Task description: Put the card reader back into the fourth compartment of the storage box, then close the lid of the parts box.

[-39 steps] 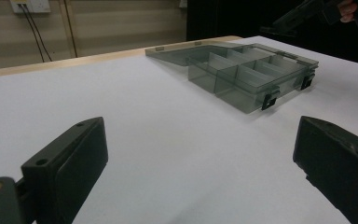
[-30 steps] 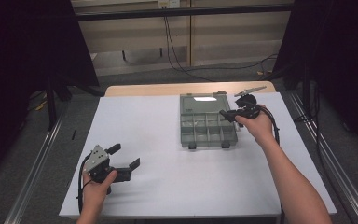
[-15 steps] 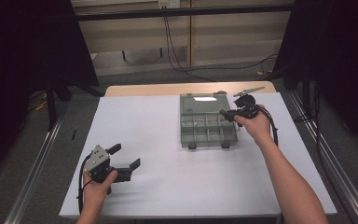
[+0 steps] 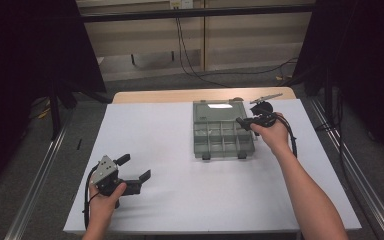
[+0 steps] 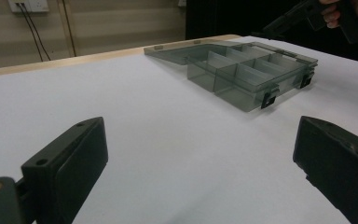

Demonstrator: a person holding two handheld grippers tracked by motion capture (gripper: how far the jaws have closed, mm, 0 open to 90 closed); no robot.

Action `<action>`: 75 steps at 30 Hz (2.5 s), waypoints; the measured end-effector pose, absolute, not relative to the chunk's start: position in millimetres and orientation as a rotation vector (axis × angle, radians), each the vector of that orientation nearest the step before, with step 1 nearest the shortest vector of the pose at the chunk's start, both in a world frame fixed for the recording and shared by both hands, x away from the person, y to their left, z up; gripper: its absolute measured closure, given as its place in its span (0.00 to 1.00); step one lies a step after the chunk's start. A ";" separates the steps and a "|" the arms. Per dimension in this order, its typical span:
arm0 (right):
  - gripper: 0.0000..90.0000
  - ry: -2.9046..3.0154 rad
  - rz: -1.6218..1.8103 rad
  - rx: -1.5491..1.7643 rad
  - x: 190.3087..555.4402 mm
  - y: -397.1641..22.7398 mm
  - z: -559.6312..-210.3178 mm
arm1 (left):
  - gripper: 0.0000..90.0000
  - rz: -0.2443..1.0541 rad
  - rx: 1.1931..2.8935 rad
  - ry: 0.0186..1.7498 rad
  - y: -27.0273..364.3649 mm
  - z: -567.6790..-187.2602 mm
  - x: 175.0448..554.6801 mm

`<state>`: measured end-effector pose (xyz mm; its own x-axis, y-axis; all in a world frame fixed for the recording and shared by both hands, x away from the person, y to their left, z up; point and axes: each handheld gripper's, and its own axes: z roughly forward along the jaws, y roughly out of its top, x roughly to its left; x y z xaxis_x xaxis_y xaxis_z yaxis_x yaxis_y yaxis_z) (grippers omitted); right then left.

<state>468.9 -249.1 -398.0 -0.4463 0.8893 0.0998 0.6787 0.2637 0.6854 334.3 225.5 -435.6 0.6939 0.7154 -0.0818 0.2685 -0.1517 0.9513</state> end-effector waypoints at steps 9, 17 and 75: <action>0.82 2.232 0.965 1.441 471.1 -247.1 -401.6 | 0.04 0.478 1.727 0.790 225.8 -435.3 334.5; 0.82 2.236 0.952 1.442 472.6 -246.8 -405.4 | 0.04 0.472 1.726 0.791 225.4 -435.5 334.4; 0.19 2.097 1.032 1.500 459.2 -271.4 -397.7 | 0.04 0.460 1.750 0.796 214.5 -435.1 341.1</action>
<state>459.2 -271.4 -397.7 -0.3703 0.9213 0.1187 0.6564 0.1691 0.7352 341.1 214.5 -435.1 0.6984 0.7110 -0.0824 0.2833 -0.1689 0.9440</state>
